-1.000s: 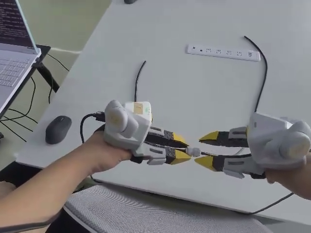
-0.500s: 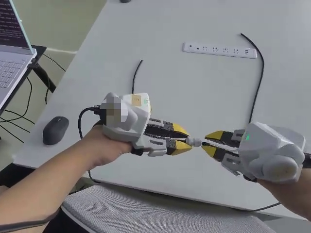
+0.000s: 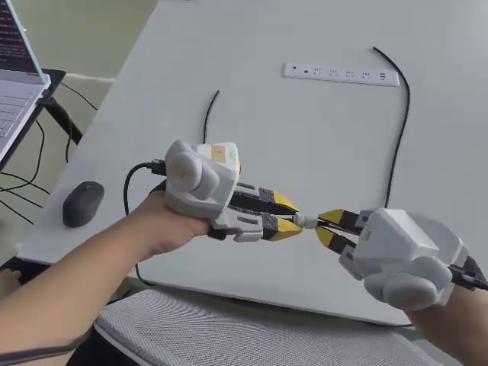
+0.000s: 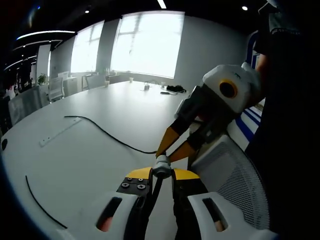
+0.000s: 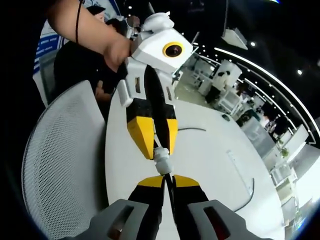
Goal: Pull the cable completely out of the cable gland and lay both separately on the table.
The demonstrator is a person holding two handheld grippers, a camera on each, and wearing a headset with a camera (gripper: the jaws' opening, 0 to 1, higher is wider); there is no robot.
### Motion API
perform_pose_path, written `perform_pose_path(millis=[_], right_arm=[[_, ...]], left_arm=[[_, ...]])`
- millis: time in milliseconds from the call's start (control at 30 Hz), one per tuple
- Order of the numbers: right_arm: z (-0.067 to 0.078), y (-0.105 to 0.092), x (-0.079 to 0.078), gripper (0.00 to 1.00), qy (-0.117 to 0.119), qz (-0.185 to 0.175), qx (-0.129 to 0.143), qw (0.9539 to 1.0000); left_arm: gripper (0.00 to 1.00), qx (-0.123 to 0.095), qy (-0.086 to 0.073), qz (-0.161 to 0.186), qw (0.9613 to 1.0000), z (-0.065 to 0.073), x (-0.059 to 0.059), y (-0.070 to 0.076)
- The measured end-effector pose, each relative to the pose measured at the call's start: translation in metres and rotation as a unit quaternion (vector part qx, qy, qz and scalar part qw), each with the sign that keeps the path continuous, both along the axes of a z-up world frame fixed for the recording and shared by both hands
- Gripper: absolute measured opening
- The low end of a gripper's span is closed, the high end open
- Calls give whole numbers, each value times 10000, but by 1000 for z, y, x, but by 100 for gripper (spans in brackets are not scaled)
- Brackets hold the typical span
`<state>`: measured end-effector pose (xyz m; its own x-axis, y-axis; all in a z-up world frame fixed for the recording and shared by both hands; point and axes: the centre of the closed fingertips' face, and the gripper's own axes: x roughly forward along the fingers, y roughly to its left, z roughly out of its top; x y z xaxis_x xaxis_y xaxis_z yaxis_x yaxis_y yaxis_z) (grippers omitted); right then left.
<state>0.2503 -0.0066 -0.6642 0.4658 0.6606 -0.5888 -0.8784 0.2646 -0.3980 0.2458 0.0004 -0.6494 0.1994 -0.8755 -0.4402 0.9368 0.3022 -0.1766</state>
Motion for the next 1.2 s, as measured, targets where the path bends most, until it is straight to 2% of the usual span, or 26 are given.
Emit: perform_pose_path(millis=[367,500,567,667,867,1200], right_arm=[[-3,-10,1,0,212,-198,182,9994],[-4,-11,3,0,321,-250,275,9988],[-5,-11,3,0,390,-292,327,9983],[-6,-14,5,0,540,-422,412,9968],[-9,-20,10,0,565,-518,456,9960],[-23,-44,19,0,888,-1025,623,9888]], left_arm=[[15,49,-42,-30,10000,-2,-2,-1],[15,33,-21,-11,10000,-2,-1,0],[15,24,65,32,10000,-3,-1,0],[15,48,44,31,10000,-3,-1,-1],[15,10,62,147,9999,-2,1,0],[15,-2,53,168,9998,-3,0,-2]])
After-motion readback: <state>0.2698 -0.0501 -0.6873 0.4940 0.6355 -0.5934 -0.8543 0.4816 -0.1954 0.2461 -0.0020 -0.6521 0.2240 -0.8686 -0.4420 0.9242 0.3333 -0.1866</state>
